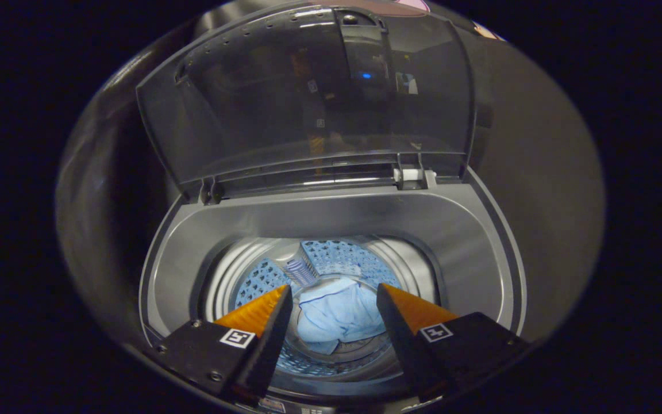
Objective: Put the clothes into the washing machine and then close the washing machine lid.
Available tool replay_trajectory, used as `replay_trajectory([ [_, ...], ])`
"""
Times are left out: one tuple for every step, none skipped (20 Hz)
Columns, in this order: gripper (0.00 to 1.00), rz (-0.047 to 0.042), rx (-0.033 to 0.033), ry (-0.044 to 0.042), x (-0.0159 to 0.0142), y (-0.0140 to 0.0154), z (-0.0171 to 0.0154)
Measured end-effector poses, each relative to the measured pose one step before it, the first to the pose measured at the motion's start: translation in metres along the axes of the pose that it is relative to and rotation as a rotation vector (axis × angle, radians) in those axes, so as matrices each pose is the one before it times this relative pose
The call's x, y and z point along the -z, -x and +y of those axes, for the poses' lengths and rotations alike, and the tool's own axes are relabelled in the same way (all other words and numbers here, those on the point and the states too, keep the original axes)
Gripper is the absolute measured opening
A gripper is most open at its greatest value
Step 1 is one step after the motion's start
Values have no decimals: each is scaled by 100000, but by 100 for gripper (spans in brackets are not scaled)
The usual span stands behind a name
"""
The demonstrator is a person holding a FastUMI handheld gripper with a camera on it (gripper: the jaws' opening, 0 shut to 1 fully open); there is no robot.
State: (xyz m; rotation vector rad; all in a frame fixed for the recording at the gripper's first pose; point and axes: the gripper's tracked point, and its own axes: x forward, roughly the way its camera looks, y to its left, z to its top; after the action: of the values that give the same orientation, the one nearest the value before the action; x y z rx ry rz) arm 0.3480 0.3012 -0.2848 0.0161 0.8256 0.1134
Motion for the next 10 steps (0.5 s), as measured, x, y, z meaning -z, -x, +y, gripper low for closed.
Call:
replay_trajectory([
  [90,-703,949,-600,-286,108,-139],
  [94,-246,1147,-393,-65,338,-290],
  [99,-1036,1107,-1176,-405,281,-34],
  [98,-353,435,-1042,-197,221,14],
  [98,-831,-142,-790,-280,330,41],
  [98,-1171,-395,-234,-483,539,111],
  [98,-3081,1111,55,-886,448,-156],
  [98,-3326,1133,-459,-1128,530,-174],
  [98,-3114,749,-852,-1338,711,-114],
  [98,-3667,217,-1140,-1299,787,-50],
])
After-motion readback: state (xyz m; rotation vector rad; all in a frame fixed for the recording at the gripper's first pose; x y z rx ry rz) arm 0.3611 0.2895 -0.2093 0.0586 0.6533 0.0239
